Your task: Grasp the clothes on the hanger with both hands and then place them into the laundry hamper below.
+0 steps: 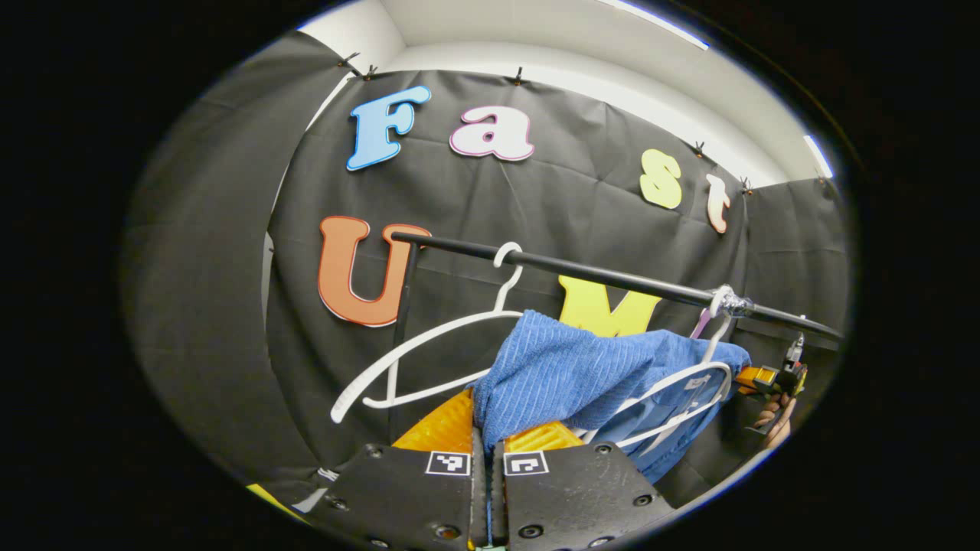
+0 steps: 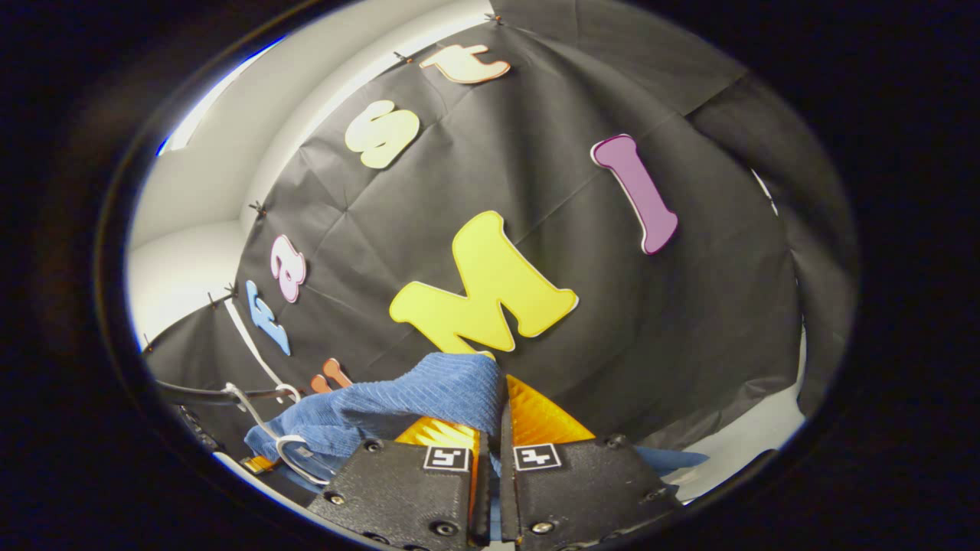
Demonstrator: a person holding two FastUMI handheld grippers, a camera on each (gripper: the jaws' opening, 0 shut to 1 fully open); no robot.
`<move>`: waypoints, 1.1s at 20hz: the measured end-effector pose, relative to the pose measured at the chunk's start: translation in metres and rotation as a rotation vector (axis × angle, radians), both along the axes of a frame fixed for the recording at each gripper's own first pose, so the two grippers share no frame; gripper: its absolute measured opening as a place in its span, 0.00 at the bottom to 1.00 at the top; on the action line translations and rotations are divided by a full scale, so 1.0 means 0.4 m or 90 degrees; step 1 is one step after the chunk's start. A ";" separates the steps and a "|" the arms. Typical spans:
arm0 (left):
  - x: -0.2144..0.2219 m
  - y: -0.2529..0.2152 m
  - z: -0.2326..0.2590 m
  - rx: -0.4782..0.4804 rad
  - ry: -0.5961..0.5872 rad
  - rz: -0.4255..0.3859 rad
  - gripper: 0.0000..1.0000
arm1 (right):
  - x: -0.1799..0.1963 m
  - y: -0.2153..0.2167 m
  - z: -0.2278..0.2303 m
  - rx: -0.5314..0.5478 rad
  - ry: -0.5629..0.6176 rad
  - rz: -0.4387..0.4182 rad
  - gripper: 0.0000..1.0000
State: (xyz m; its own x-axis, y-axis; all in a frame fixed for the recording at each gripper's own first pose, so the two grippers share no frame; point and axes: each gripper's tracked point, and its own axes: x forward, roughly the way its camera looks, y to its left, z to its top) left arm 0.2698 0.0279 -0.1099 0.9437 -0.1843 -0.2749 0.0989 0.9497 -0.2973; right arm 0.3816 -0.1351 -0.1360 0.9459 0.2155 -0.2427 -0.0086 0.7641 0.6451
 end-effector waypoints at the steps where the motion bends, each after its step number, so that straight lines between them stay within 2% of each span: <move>1: 0.009 0.007 -0.006 0.004 0.005 0.000 0.02 | 0.011 0.000 -0.010 -0.007 0.005 0.000 0.08; 3: 0.019 0.014 -0.037 0.016 0.021 0.003 0.02 | 0.028 -0.005 -0.047 -0.021 0.026 -0.001 0.08; 8: 0.012 -0.049 -0.161 0.052 0.062 -0.041 0.05 | 0.025 0.039 -0.143 -0.003 0.068 0.032 0.07; 9: 0.013 -0.058 -0.185 0.041 0.074 -0.041 0.01 | 0.019 0.044 -0.168 0.001 0.079 0.035 0.07; 13: 0.000 -0.048 -0.259 0.001 0.106 -0.027 0.01 | -0.008 0.065 -0.248 -0.002 0.113 0.045 0.07; 17: -0.026 -0.034 -0.313 -0.012 0.130 -0.019 0.01 | -0.042 0.075 -0.295 0.019 0.134 0.041 0.07; 18: -0.040 -0.032 -0.329 -0.015 0.136 -0.019 0.05 | -0.052 0.078 -0.311 0.020 0.141 0.041 0.07; 19: -0.052 -0.030 -0.341 -0.018 0.140 -0.017 0.01 | -0.070 0.087 -0.325 0.023 0.147 0.043 0.07; 20: -0.066 -0.031 -0.351 -0.026 0.144 -0.017 0.05 | -0.083 0.094 -0.333 0.028 0.151 0.048 0.07; 21: -0.078 -0.031 -0.358 -0.035 0.147 -0.013 0.01 | -0.096 0.100 -0.339 0.031 0.155 0.048 0.07; 22: -0.088 -0.034 -0.363 -0.044 0.150 -0.010 0.01 | -0.106 0.110 -0.347 0.037 0.158 0.051 0.07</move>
